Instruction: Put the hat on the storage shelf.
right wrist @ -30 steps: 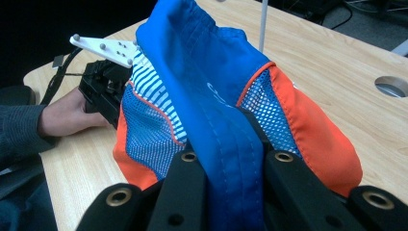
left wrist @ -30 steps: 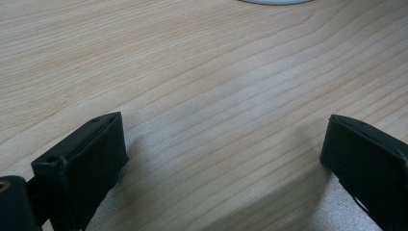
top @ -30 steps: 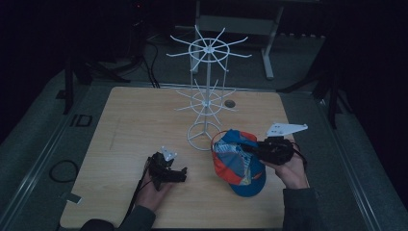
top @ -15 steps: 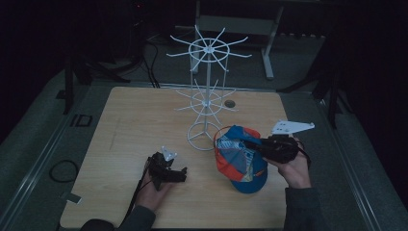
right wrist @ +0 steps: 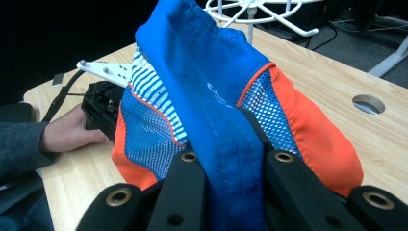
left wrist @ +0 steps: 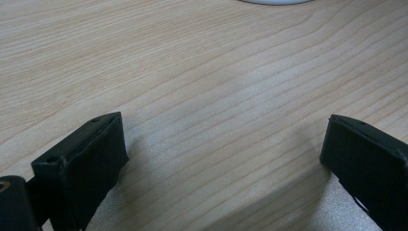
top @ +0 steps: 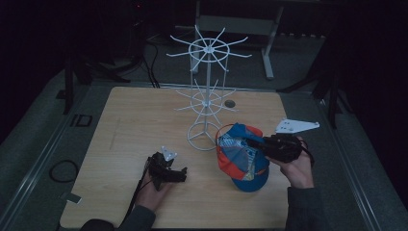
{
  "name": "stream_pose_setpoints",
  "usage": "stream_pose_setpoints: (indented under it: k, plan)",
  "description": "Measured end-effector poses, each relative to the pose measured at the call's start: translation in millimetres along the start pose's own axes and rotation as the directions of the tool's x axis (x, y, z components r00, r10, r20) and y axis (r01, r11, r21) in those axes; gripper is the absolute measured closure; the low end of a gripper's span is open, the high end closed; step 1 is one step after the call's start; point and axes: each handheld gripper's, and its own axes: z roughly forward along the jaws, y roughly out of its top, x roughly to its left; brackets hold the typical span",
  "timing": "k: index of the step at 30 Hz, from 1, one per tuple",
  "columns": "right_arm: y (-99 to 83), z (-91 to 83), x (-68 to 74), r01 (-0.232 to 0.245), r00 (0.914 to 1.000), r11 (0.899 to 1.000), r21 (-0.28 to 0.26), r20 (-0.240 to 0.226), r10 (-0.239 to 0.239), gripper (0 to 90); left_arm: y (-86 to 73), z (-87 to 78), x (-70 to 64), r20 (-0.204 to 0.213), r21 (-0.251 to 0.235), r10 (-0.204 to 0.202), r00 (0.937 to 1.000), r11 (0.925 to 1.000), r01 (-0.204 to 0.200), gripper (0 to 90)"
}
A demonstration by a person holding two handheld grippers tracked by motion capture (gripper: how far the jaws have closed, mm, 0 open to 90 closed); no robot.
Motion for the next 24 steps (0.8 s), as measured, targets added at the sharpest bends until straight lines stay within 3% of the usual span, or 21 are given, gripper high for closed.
stream_pose_setpoints:
  k: [24]
  plan:
    - [9.4,-7.6,0.2,0.012,0.9998,1.0,-0.016,0.012,-0.012,83.5,0.0,0.0,0.0,0.0,0.0,0.0,1.0,1.0,0.0,2.6]
